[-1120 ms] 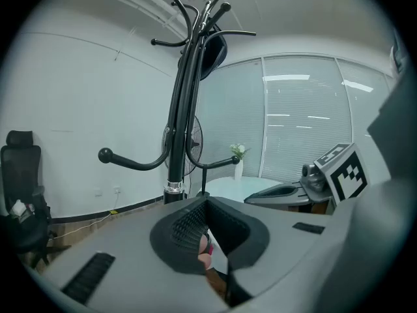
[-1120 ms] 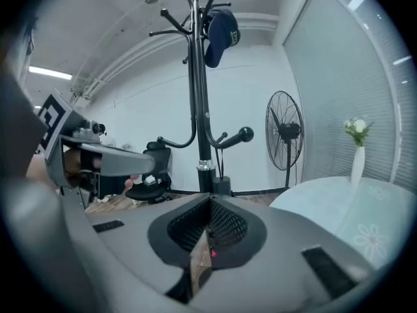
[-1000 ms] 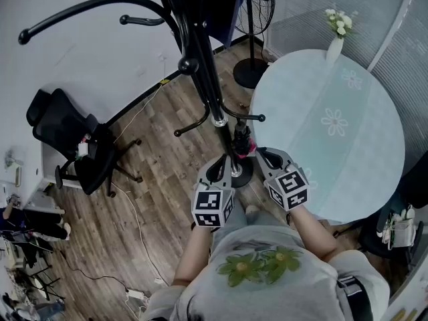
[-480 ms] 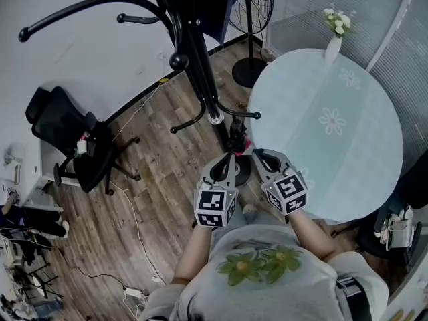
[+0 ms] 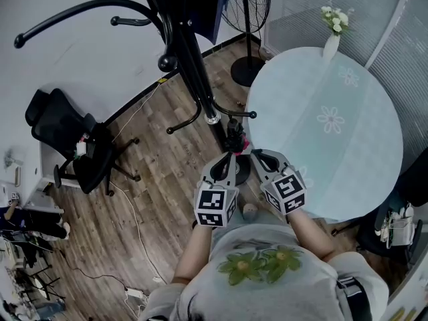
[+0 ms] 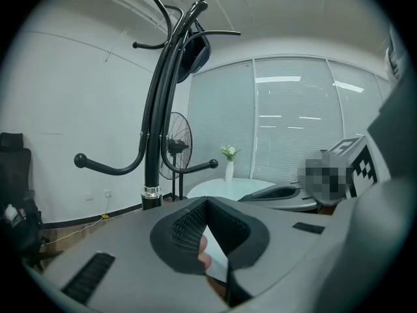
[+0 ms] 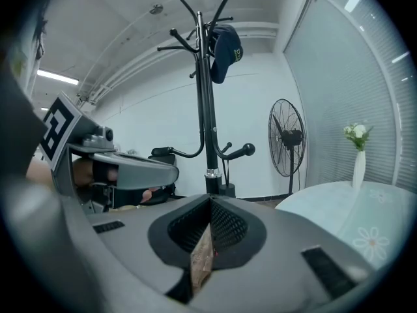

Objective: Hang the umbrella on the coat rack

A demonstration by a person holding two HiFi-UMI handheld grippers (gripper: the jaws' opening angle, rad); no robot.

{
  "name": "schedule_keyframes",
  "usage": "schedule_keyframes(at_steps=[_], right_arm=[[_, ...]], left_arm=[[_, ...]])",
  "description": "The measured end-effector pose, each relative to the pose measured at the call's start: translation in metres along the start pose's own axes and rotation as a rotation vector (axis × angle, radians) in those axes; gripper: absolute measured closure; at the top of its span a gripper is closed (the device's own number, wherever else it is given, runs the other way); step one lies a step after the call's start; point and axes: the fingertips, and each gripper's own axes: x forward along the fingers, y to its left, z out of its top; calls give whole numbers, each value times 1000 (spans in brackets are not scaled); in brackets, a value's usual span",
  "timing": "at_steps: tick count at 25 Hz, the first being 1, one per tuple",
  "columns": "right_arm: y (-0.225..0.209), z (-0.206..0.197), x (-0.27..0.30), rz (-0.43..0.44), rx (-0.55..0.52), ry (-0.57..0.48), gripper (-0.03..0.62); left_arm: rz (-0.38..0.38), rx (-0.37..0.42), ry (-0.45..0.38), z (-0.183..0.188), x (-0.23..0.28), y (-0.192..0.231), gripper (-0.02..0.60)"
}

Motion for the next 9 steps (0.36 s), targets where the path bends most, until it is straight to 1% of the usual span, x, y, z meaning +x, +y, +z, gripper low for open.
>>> schedule_keyframes(at_steps=[9], right_arm=[[-5, -5, 0, -6, -6, 8, 596]], left_arm=[[-11, 4, 4, -2, 6, -4, 580]])
